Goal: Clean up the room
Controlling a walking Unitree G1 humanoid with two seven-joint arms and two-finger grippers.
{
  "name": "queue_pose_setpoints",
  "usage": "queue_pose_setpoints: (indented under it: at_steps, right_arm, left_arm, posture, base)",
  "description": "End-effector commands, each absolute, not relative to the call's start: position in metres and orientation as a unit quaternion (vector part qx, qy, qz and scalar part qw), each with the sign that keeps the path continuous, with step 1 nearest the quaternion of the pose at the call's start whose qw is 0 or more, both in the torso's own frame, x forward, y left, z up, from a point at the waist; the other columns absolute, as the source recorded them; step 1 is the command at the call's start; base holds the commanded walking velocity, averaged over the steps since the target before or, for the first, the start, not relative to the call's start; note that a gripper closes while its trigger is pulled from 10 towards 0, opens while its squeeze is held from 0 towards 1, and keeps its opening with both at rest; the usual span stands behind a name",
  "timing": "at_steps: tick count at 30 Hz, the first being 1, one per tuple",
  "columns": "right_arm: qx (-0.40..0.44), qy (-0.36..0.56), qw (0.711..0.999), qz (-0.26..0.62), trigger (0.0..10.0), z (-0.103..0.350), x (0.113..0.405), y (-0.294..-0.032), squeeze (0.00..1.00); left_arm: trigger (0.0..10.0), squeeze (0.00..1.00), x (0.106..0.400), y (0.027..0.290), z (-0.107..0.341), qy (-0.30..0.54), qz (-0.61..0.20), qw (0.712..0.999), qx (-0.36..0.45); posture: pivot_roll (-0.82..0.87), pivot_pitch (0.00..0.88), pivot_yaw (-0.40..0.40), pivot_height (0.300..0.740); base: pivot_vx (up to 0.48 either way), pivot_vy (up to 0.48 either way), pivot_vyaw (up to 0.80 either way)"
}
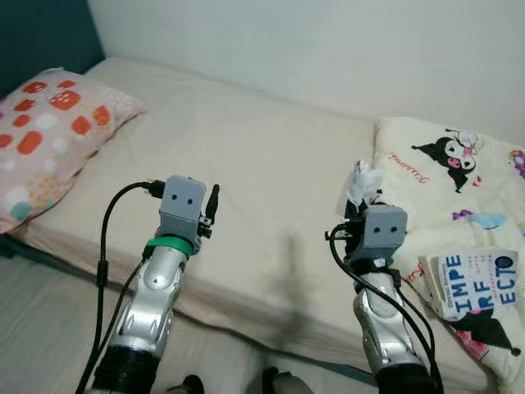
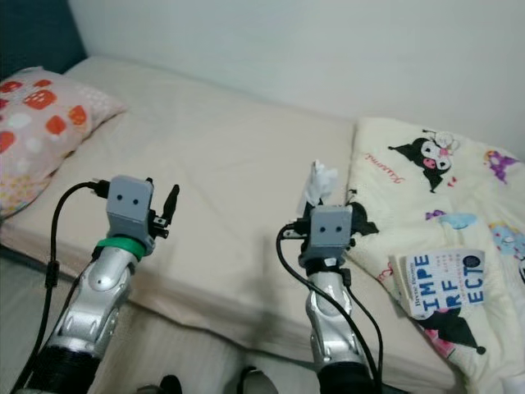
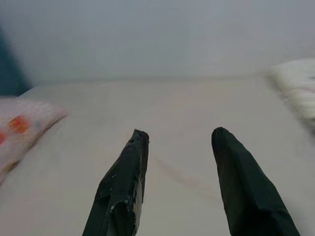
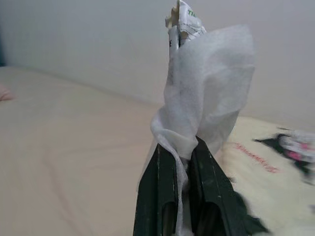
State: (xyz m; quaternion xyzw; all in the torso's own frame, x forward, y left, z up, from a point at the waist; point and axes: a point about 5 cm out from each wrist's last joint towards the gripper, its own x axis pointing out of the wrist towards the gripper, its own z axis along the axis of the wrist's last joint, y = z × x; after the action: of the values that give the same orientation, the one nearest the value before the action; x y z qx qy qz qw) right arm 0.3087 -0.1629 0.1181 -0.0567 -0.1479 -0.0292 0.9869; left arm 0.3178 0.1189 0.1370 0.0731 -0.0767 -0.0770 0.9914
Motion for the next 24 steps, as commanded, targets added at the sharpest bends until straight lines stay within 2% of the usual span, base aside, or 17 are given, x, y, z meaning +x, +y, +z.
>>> queue_pose_setpoints:
  at_steps: [1, 17, 21, 24]
  right_arm:
    - [-0.059, -0.143, 0.987, -0.037, 10.0, 0.1138, 0.3052, -0.1657, 0.0]
    - [-0.057, -0.138, 0.988, -0.03, 10.0, 0.113, 0.3067, -0.1606, 0.0]
    - [-0.074, -0.135, 0.988, -0.024, 10.0, 0.1127, 0.3073, -0.1602, 0.0]
    - [-0.086, -0.129, 0.988, -0.024, 10.0, 0.1116, 0.3083, -0.1612, 0.0]
  left_arm:
    - [10.0, 0.0, 0.3158, 0.1169, 0.1299, -0.064, -0.085, 0.991, 0.078]
    - [10.0, 0.0, 0.3156, 0.1169, 0.1295, -0.063, -0.084, 0.991, 0.079]
    - [10.0, 0.0, 0.3157, 0.1169, 0.1288, -0.059, -0.084, 0.991, 0.081]
    - [10.0, 0.0, 0.3159, 0.1165, 0.1274, -0.053, -0.086, 0.991, 0.082]
  posture:
    - [-0.11, 0.03, -0.009, 0.74]
    - [-0.1, 0.032, -0.009, 0.74]
    - [-0.1, 0.033, -0.01, 0.74]
    - [-0.1, 0.033, -0.011, 0.74]
  base:
    - [-0.368, 0.0, 0.0]
    - [-0.365, 0.0, 0.0]
    - [0.0, 0.0, 0.0]
    - [0.0, 0.0, 0.76]
